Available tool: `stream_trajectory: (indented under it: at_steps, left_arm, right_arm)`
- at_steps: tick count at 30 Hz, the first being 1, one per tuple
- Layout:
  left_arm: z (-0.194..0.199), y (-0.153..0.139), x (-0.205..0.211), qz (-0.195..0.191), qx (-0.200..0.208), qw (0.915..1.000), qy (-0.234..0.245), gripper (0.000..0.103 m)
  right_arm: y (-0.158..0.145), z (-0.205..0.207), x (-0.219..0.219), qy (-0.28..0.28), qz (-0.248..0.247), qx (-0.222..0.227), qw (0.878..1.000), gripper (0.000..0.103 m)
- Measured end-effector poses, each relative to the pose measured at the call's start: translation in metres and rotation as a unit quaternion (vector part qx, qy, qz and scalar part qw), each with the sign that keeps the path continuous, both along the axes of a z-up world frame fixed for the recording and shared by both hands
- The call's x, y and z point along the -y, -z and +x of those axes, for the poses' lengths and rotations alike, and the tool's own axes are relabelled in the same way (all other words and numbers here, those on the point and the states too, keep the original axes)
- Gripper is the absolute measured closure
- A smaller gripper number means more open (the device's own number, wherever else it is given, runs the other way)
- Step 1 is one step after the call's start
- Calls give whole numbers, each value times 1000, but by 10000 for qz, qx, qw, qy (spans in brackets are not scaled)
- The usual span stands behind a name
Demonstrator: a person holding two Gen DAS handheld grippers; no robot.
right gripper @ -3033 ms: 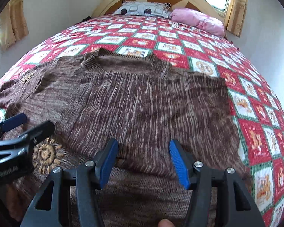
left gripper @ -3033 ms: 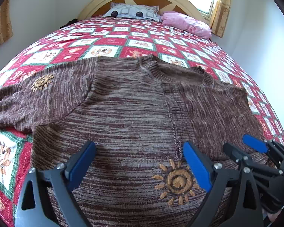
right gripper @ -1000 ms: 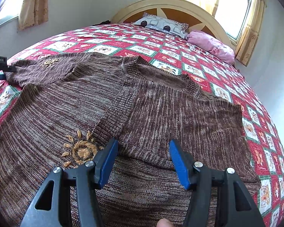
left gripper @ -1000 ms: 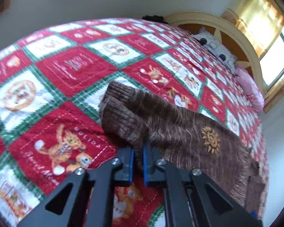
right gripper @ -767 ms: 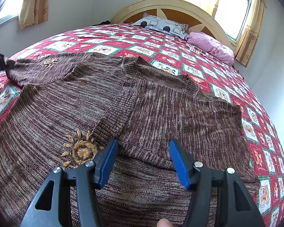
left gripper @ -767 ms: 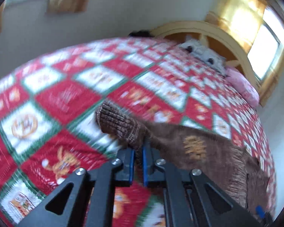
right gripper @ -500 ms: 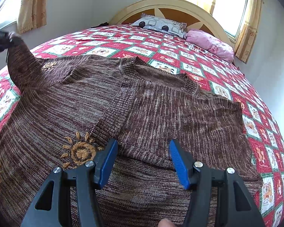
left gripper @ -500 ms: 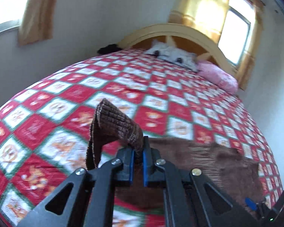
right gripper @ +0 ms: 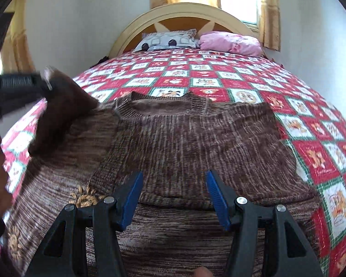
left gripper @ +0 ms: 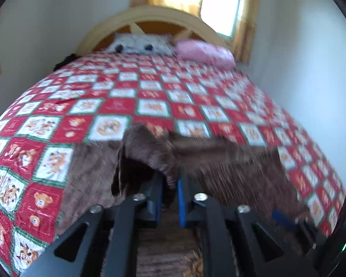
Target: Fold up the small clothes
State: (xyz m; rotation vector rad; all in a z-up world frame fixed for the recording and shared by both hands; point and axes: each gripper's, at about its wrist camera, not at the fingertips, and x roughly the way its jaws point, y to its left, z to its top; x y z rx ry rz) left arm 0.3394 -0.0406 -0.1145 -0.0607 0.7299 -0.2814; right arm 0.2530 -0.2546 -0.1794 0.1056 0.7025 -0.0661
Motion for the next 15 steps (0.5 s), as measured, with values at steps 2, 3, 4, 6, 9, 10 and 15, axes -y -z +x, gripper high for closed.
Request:
stream_trajectory:
  at_steps: [2, 3, 4, 6, 9, 10, 15]
  left_arm:
    - [-7, -1, -2, 78, -12, 9999, 81, 55]
    - [-14, -4, -10, 93, 138, 9999, 33, 45]
    - [-19, -4, -14, 116, 245, 9996, -27, 37]
    - [-26, -5, -35, 258, 415, 9984, -301, 30]
    - [-21, 8, -60, 1006, 433, 9892, -977, 26]
    - [-17, 16, -65, 1294, 378, 9838, -1179, 26]
    - [3, 59, -89, 1579, -489, 9754, -1461, 26]
  right_arm:
    - [1, 2, 3, 21, 99, -30, 9999, 45]
    - [2, 3, 4, 18, 124, -51, 9999, 45]
    - [2, 4, 3, 9, 131, -68, 9999, 45]
    - [2, 5, 3, -4, 123, -76, 9999, 45]
    - [3, 5, 3, -19, 148, -84, 9999, 45]
    - [4, 6, 4, -26, 175, -92, 9998, 45]
    - [0, 5, 4, -393, 501, -64, 9980, 45]
